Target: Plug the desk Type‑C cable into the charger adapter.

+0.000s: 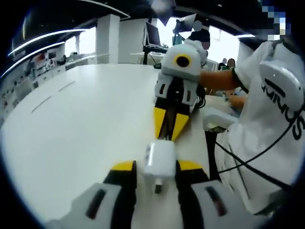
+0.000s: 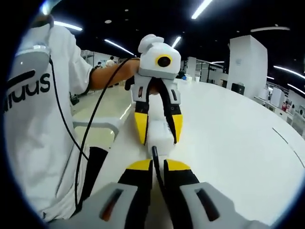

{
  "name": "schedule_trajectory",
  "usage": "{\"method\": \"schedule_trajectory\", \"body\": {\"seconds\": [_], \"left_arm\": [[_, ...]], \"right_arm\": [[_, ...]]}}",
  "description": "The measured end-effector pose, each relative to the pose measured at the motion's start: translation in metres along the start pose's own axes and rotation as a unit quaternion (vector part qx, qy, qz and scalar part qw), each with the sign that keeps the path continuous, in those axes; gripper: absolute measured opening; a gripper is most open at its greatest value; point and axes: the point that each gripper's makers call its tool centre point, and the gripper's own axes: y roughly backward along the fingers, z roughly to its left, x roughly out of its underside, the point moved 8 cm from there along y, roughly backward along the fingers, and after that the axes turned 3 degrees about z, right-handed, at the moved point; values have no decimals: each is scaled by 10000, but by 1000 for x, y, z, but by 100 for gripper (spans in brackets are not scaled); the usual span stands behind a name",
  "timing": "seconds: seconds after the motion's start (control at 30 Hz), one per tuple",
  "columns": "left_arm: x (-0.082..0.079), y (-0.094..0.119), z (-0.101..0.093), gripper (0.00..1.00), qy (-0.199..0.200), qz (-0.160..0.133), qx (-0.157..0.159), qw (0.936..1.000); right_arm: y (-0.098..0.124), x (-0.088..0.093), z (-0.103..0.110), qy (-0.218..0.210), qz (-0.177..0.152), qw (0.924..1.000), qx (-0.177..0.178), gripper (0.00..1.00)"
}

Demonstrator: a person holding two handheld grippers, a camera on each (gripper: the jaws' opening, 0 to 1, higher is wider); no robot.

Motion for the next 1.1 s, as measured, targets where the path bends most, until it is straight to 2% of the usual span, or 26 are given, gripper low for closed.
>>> {"method": "schedule_trajectory", "body": {"seconds": [0.13,0.2,0.3,0.43,0.5,0.6,0.63,0.7,0.83,0.93,0.97,1.1], "left_arm": [[3,5,0,36,178,-506,-168,9984],[6,7,-1,35,189,-639,-204,9976],[7,12,-2,36,288,-1027,-304,9938],[9,18,-4,38,378,-1300,-454,9898],[5,23,-2,38,95,-1630,-752,9837],[2,31,-3,42,99,-2059,-1054,9728],[2,31,-3,44,96,-2082,-1088,9720],[1,37,-4,52,-30,-2277,-1403,9636],[6,39,-7,59,-53,-2332,-1531,9603],[5,43,-7,61,-236,-2646,-1794,9472],[5,44,-8,62,-306,-2702,-1910,9432],[6,43,-9,70,-373,-2680,-2238,9363]], "right_arm": [[11,0,-2,-229,-284,9992,190,12],[16,0,-3,-261,-348,9986,305,14],[28,-1,-5,-451,-552,9961,527,14],[41,-1,-5,-506,-680,9934,771,19],[48,1,-5,-535,-734,9916,922,21],[60,3,-6,-739,-990,9845,1242,23],[63,3,-6,-738,-1020,9833,1318,24],[72,6,-7,-765,-1105,9772,1641,26],[88,7,-6,-788,-1278,9669,2062,31],[98,10,-4,-796,-1299,9616,2283,32],[103,11,-4,-809,-1288,9572,2463,33],[118,15,-1,-832,-1365,9463,2810,36]]}}
